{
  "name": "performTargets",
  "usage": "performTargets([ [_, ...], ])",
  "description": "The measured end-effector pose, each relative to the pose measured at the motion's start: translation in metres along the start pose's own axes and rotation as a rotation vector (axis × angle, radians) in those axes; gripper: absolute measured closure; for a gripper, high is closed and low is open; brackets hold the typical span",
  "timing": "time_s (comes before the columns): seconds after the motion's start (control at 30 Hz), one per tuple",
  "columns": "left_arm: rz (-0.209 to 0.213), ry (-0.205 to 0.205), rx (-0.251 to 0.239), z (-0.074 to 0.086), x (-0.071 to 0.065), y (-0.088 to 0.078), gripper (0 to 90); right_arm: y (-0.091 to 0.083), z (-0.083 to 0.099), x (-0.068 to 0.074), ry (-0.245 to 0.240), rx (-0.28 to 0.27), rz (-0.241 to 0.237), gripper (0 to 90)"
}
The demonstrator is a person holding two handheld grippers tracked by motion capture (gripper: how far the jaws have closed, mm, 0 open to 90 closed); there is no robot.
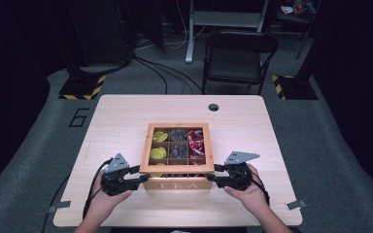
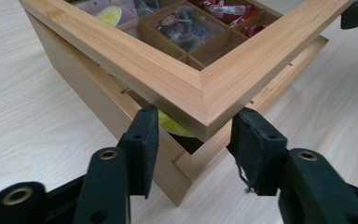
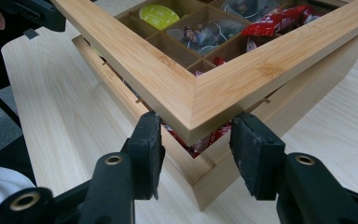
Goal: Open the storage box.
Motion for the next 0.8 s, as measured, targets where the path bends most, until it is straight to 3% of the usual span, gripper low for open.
performTargets([
  [0.07, -0.025, 0.007, 0.001, 0.0, 0.005, 0.0, 48.5, -0.002, -0.002, 0.0, 0.002, 0.001, 0.0, 53.7],
  [0.23, -0.037, 0.011, 0.002, -0.003, 0.013, 0.004, 45.6, -0.008, -0.009, -0.001, 0.015, -0.001, -0.007, 54.3],
  [0.43, -0.041, 0.016, -0.011, -0.01, 0.015, 0.007, 44.6, -0.014, -0.014, -0.003, 0.012, 0.002, -0.007, 54.4],
  [0.6, -0.085, 0.025, -0.029, -0.02, 0.019, 0.011, 42.7, -0.016, -0.016, -0.003, 0.019, 0.001, -0.011, 54.4],
  [0.8, -0.1, 0.018, -0.054, -0.025, 0.021, 0.01, 43.4, -0.019, -0.02, -0.004, 0.014, -0.018, -0.01, 55.5],
])
Point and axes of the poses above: each handheld gripper's, and its own axes: y roughly forward along the jaws, z roughly out of its underside, x roughly to its left, the point moved 8 cm from there along y, roughly forward along the jaws, and after that the axes turned 11 degrees about x, right-handed, at the moved point
